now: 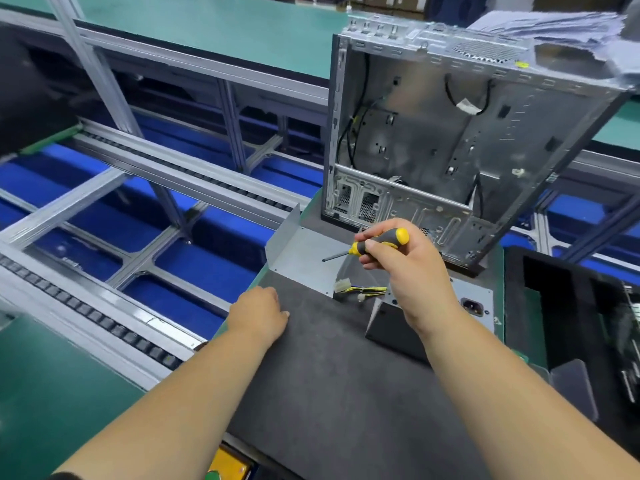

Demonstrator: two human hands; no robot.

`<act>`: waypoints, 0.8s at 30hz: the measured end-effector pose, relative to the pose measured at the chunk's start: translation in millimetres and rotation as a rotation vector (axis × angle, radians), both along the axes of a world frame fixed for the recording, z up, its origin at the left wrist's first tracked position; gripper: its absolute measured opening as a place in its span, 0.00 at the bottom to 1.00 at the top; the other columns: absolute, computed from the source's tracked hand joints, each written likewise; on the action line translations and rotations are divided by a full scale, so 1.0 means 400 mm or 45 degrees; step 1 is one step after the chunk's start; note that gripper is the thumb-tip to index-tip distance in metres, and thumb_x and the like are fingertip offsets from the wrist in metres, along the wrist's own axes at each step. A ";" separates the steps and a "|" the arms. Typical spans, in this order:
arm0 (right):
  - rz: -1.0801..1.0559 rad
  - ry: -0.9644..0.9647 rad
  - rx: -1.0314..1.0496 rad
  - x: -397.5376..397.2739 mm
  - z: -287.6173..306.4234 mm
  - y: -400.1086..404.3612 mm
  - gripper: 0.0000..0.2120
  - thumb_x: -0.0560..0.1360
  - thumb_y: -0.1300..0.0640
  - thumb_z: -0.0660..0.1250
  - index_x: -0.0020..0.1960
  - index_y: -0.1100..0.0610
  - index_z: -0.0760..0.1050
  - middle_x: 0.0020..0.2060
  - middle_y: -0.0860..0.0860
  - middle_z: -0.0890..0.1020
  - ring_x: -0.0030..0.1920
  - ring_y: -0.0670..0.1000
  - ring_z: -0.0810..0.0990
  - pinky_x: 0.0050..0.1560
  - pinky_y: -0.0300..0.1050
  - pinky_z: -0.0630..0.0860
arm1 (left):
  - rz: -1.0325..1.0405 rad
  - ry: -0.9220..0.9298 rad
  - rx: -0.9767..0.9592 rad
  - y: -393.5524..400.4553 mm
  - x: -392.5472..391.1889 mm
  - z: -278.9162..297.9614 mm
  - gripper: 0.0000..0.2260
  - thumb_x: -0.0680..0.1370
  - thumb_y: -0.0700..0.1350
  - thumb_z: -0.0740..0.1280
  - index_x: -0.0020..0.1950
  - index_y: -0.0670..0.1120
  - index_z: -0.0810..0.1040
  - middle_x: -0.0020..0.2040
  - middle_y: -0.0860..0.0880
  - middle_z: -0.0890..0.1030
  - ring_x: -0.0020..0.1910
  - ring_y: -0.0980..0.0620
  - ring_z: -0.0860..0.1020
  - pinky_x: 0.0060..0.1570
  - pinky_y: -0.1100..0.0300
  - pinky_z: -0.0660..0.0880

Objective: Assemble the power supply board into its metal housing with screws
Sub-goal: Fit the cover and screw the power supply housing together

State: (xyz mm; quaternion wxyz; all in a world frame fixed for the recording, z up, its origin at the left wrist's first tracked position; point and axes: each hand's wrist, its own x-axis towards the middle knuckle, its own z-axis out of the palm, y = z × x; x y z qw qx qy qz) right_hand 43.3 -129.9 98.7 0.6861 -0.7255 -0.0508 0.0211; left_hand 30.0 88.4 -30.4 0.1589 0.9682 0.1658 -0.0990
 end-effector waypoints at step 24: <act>-0.313 -0.252 0.069 -0.010 0.121 -0.150 0.05 0.79 0.60 0.65 0.54 0.53 0.74 0.45 0.53 0.85 0.39 0.53 0.82 0.42 0.42 0.81 | -0.231 -0.553 -1.455 -0.228 0.071 0.231 0.07 0.73 0.36 0.74 0.43 0.46 0.79 0.38 0.53 0.80 0.38 0.58 0.76 0.41 0.67 0.75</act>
